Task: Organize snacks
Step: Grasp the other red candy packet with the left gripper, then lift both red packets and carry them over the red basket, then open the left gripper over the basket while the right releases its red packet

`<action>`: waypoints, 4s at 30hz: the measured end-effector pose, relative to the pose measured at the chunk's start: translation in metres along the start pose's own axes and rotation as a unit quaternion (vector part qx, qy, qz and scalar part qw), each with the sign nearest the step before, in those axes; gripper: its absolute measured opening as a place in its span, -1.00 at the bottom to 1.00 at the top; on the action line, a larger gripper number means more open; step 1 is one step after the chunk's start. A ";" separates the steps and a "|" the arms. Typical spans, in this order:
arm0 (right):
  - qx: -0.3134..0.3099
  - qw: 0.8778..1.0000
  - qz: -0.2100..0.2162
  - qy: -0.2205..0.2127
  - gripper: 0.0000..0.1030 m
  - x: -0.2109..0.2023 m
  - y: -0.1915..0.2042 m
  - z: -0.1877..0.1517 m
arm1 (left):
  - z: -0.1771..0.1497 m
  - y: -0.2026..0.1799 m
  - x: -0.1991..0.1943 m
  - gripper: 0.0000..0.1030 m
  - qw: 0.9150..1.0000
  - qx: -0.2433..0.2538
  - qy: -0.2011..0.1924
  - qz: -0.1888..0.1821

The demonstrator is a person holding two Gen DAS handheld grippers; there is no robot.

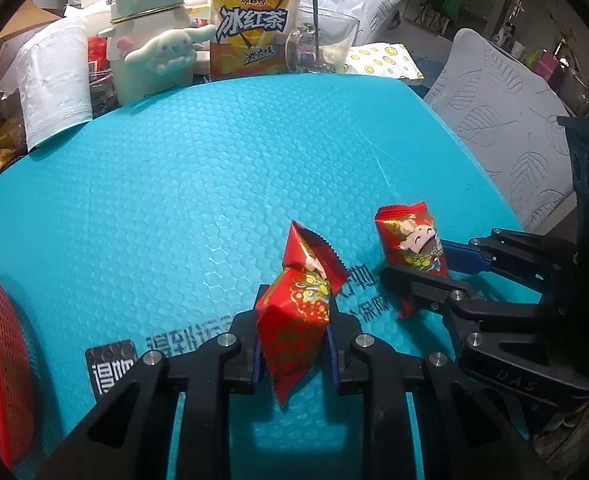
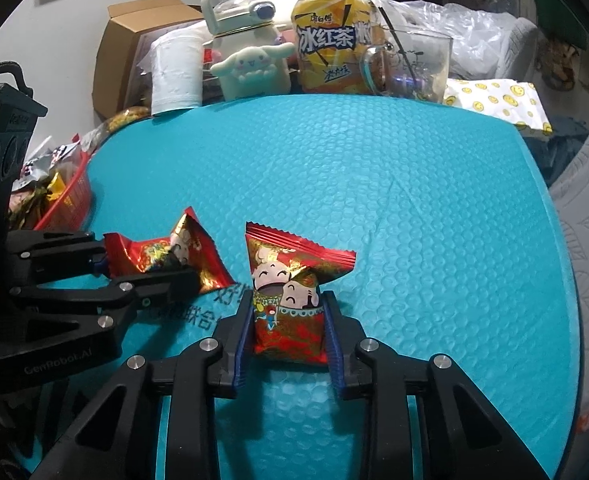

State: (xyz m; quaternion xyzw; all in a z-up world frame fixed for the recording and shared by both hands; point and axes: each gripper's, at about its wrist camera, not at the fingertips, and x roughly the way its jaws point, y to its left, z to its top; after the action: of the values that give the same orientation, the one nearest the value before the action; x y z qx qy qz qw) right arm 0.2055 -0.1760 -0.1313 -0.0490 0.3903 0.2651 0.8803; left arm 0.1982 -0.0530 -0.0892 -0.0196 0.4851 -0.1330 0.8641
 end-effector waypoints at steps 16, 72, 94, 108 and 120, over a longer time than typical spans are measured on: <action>0.033 0.999 0.016 -0.018 -0.41 -0.046 0.016 -0.029 | -0.031 -0.026 -0.057 -0.57 0.999 0.013 -0.033 -0.008; -0.128 0.979 0.132 -0.084 -0.41 -0.089 0.200 0.020 | -0.105 0.105 -0.236 -0.57 0.969 -0.122 -0.187 0.103; -0.175 0.973 0.135 -0.068 -0.41 -0.019 0.240 0.098 | -0.066 0.208 -0.218 -0.57 0.958 -0.159 -0.164 0.174; -0.171 0.976 0.117 -0.059 -0.41 0.002 0.235 0.106 | -0.056 0.235 -0.166 -0.47 0.965 -0.177 -0.089 0.174; -0.155 0.983 0.095 -0.037 -0.41 0.018 0.221 0.108 | -0.061 0.239 -0.165 -0.17 0.965 -0.191 -0.093 0.153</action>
State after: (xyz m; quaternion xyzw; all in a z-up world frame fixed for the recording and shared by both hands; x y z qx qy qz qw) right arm 0.1750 0.0526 -0.0426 -0.1374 0.3144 0.4067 0.8467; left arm 0.1155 0.2239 -0.0224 -0.1224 0.4166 0.0987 0.8954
